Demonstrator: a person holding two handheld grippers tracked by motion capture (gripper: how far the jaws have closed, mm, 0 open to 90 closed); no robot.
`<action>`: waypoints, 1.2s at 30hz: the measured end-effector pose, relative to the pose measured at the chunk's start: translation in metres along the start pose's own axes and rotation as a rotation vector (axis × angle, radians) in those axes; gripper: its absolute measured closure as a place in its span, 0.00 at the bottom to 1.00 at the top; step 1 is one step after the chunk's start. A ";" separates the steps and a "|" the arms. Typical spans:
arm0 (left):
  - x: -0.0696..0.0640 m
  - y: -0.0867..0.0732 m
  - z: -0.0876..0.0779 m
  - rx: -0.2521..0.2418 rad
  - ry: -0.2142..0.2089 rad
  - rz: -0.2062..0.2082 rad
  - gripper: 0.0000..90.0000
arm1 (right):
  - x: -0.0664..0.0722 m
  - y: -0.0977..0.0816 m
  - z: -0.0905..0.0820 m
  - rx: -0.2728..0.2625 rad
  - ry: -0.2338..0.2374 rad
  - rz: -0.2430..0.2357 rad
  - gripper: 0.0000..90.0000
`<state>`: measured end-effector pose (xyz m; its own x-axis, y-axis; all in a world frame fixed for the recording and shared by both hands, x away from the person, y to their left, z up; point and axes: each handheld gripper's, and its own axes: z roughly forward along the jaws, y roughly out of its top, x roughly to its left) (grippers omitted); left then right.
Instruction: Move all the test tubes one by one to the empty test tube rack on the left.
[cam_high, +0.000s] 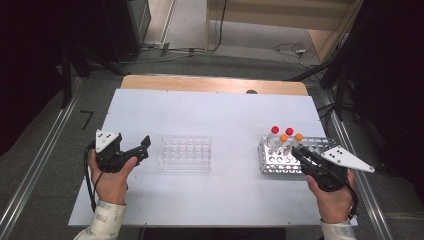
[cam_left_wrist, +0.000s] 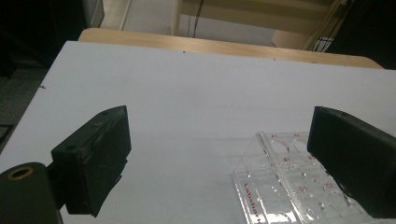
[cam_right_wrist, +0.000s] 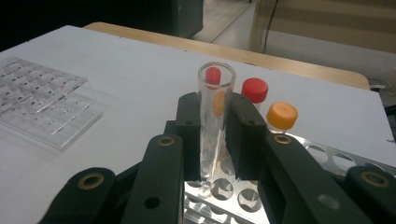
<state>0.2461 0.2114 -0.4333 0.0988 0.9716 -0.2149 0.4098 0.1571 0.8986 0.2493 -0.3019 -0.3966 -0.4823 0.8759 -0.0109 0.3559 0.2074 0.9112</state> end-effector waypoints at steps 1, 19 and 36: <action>0.000 0.000 0.000 0.000 0.000 0.000 0.08 | 0.001 0.001 -0.001 -0.002 0.005 0.000 0.81; -0.049 -0.004 0.001 0.011 -0.178 0.077 0.08 | 0.043 0.003 0.015 0.014 0.151 -0.055 0.81; -0.112 -0.007 0.011 0.038 -0.327 0.184 0.11 | 0.091 -0.008 0.059 0.076 0.259 -0.122 0.82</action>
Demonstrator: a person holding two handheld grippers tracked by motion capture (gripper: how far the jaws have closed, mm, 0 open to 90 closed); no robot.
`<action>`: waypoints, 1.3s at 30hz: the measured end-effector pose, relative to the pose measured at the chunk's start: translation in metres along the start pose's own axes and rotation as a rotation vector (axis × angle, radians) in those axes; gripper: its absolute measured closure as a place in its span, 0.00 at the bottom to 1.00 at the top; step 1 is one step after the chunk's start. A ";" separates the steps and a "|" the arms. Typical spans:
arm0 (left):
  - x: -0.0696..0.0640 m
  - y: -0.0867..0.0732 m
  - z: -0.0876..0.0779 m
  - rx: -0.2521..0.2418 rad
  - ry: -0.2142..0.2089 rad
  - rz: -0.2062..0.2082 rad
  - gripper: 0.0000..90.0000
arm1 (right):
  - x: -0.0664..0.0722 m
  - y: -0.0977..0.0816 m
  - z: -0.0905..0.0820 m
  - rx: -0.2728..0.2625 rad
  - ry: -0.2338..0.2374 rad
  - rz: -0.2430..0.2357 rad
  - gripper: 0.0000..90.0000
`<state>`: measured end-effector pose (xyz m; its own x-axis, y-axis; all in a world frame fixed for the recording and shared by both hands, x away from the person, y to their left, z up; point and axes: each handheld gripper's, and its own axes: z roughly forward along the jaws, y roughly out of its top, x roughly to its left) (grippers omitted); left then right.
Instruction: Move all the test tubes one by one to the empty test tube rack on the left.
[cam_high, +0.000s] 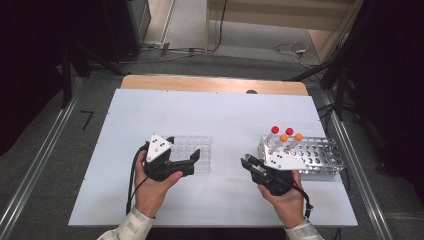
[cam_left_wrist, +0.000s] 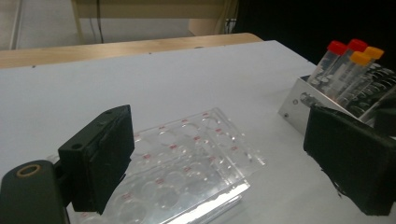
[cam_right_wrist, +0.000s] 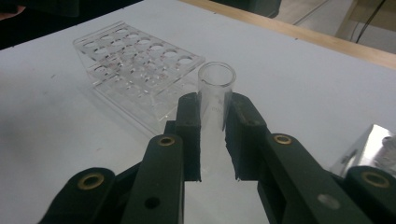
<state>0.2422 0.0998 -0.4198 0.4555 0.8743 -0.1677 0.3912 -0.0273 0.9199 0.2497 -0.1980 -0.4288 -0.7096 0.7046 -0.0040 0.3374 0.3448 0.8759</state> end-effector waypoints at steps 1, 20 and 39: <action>-0.003 0.002 0.002 0.000 -0.007 0.007 0.11 | 0.001 0.000 0.002 0.004 0.005 -0.004 0.81; -0.049 0.009 0.034 0.035 -0.159 0.090 0.32 | 0.017 0.009 0.030 0.032 0.045 -0.043 0.82; -0.059 0.007 0.044 0.064 -0.238 0.122 0.73 | 0.022 0.012 0.033 0.023 0.035 -0.059 0.82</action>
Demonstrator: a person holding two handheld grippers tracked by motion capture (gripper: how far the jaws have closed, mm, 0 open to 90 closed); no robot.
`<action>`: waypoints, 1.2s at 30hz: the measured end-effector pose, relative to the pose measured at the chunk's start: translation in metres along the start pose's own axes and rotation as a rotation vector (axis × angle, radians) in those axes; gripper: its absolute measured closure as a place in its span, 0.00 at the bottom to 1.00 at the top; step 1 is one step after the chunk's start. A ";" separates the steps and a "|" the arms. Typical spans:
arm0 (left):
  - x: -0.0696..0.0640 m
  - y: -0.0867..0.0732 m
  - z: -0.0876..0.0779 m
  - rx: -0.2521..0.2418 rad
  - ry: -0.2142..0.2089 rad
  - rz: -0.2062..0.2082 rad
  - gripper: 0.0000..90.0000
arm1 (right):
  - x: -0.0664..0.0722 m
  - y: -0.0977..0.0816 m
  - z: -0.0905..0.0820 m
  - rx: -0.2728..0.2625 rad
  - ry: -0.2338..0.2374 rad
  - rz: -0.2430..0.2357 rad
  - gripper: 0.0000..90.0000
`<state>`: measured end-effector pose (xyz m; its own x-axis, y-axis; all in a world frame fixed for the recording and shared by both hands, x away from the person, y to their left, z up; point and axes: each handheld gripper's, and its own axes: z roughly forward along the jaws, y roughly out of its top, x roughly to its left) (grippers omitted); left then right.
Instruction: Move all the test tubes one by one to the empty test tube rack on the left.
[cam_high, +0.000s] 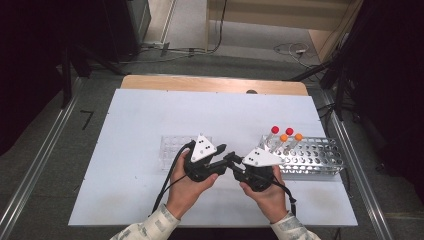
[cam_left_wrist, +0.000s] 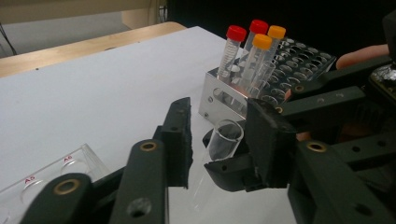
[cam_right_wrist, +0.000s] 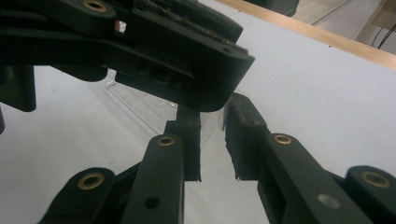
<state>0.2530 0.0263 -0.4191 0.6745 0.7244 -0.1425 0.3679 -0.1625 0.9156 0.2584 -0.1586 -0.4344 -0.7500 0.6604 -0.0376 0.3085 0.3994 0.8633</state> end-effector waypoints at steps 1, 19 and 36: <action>0.000 0.000 0.000 0.002 -0.004 -0.001 0.75 | 0.000 0.000 0.000 -0.001 -0.001 -0.001 0.81; 0.009 0.011 -0.002 -0.029 -0.014 -0.014 0.86 | -0.004 0.000 -0.001 -0.020 0.029 0.060 0.54; 0.071 0.031 -0.024 -0.122 0.120 -0.129 0.86 | -0.013 -0.001 -0.012 -0.052 0.033 0.109 0.39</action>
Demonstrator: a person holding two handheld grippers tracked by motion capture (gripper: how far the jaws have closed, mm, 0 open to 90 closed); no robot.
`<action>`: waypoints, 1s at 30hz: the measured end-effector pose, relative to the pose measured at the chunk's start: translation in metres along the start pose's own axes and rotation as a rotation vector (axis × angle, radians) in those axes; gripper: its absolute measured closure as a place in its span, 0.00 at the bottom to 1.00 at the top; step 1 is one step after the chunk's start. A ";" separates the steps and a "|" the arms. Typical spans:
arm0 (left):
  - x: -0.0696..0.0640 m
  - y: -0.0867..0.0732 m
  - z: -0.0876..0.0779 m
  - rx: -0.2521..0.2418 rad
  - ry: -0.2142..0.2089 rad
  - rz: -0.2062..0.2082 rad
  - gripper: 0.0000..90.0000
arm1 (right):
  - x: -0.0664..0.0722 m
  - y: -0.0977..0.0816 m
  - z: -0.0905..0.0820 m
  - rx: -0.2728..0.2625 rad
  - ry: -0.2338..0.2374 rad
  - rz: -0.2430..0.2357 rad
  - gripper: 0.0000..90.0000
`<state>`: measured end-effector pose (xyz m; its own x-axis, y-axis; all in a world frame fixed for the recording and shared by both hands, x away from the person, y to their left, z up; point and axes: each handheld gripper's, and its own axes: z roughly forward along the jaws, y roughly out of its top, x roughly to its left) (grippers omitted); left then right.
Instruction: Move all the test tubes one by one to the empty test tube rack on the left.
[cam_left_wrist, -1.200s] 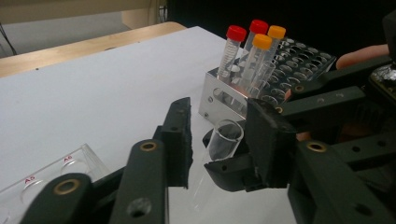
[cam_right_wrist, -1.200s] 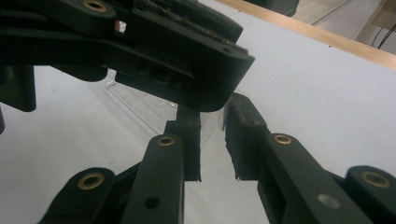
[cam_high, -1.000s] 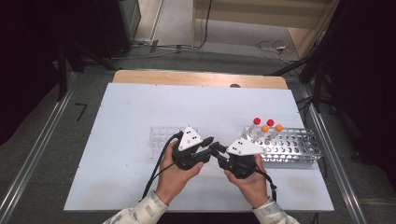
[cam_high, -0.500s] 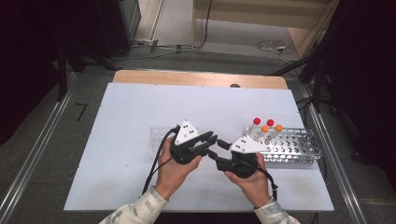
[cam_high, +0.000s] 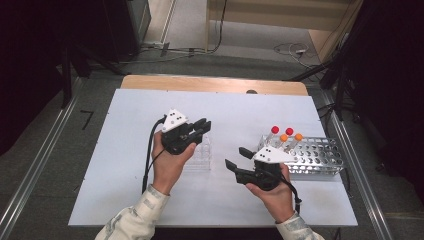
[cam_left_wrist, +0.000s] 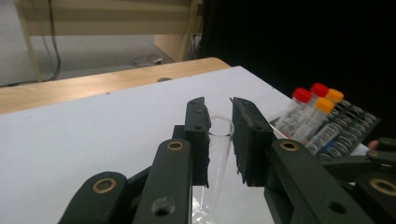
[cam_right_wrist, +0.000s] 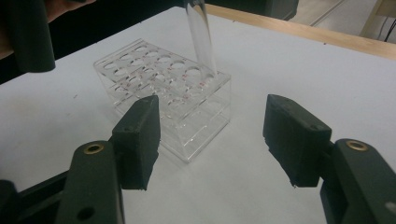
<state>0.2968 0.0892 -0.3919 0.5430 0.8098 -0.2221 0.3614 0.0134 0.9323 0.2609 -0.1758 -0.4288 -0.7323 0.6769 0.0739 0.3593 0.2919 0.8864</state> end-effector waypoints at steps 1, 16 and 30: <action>0.003 0.001 -0.001 -0.006 0.008 -0.005 0.86 | 0.000 0.000 0.000 -0.001 -0.003 0.004 0.39; 0.004 -0.002 0.007 0.015 0.060 0.044 0.86 | -0.003 0.001 -0.004 -0.009 -0.010 0.008 0.40; -0.006 -0.024 0.029 0.102 0.118 0.129 0.86 | -0.005 -0.001 -0.005 -0.008 -0.018 0.012 0.40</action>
<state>0.3070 0.0674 -0.4209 0.4994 0.8641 -0.0619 0.3729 -0.1500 0.9157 0.2613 -0.1830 -0.4273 -0.7172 0.6927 0.0766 0.3634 0.2779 0.8892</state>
